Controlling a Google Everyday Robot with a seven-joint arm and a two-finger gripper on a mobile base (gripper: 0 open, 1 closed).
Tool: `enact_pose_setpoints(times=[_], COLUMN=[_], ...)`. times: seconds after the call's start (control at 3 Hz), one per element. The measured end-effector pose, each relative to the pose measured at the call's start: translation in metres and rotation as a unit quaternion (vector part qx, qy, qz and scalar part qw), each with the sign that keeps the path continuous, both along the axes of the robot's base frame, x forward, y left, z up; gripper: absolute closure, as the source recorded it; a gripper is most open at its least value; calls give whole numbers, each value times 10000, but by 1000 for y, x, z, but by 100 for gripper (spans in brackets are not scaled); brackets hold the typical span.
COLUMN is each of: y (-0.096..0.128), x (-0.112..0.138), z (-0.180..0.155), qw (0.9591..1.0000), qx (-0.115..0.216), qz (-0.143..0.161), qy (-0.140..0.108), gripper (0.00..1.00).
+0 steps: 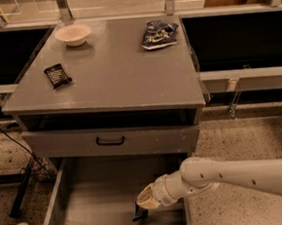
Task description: Place rxbar blueberry into middle drawer
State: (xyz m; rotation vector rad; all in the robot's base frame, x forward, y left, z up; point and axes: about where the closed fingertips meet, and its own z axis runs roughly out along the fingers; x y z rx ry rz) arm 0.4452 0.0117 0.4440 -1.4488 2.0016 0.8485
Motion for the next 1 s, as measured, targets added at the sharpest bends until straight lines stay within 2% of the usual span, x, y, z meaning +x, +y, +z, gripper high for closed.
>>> enact_pose_setpoints(times=[0.33, 1.0], y=[0, 3], x=[-3, -4], z=[-10, -12], qw=[9997, 9993], qx=[-245, -347], qz=[75, 115], qy=[61, 96], gripper=[100, 100])
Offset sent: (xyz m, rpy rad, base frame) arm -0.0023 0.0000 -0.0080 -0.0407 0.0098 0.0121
